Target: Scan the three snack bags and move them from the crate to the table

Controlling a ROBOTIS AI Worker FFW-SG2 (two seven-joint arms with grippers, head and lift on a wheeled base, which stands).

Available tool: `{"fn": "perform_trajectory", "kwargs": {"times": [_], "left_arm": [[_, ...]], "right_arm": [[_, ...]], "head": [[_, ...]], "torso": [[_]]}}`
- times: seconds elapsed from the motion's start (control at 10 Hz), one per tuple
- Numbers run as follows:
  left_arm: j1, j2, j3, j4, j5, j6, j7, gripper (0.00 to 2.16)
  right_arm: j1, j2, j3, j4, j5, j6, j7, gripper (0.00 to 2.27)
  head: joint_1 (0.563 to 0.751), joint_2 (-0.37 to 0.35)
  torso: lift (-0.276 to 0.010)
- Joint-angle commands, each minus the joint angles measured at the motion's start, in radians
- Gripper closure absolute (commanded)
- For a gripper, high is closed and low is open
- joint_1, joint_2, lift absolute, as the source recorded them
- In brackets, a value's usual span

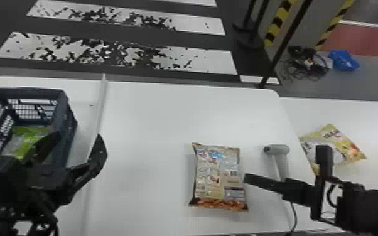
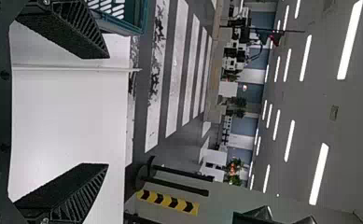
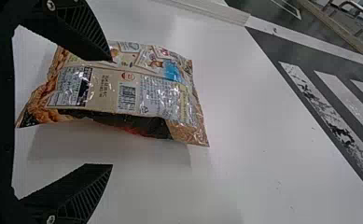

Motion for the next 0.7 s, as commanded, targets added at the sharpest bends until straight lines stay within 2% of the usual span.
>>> {"fn": "perform_trajectory", "kwargs": {"times": [0.0, 0.4, 0.5, 0.6], "left_arm": [[0.001, -0.001, -0.003, -0.002, -0.003, 0.000, 0.000, 0.04], [0.001, -0.003, -0.006, -0.001, -0.010, 0.000, 0.000, 0.04], [0.001, -0.003, -0.003, 0.002, -0.010, 0.000, 0.000, 0.04], [-0.002, -0.003, -0.002, 0.008, -0.008, 0.000, 0.000, 0.04]], "right_arm": [[-0.008, 0.001, 0.035, 0.019, 0.009, -0.025, 0.000, 0.07], [-0.043, 0.007, 0.156, 0.065, 0.071, -0.080, 0.023, 0.09], [-0.060, 0.007, 0.185, 0.079, 0.116, -0.080, 0.057, 0.40], [-0.070, 0.009, 0.225, 0.081, 0.182, -0.080, 0.054, 1.73]], "head": [[0.695, -0.157], [0.695, -0.114], [0.695, -0.096], [0.695, -0.081]], "torso": [[-0.062], [-0.062], [-0.062], [-0.062]]}}
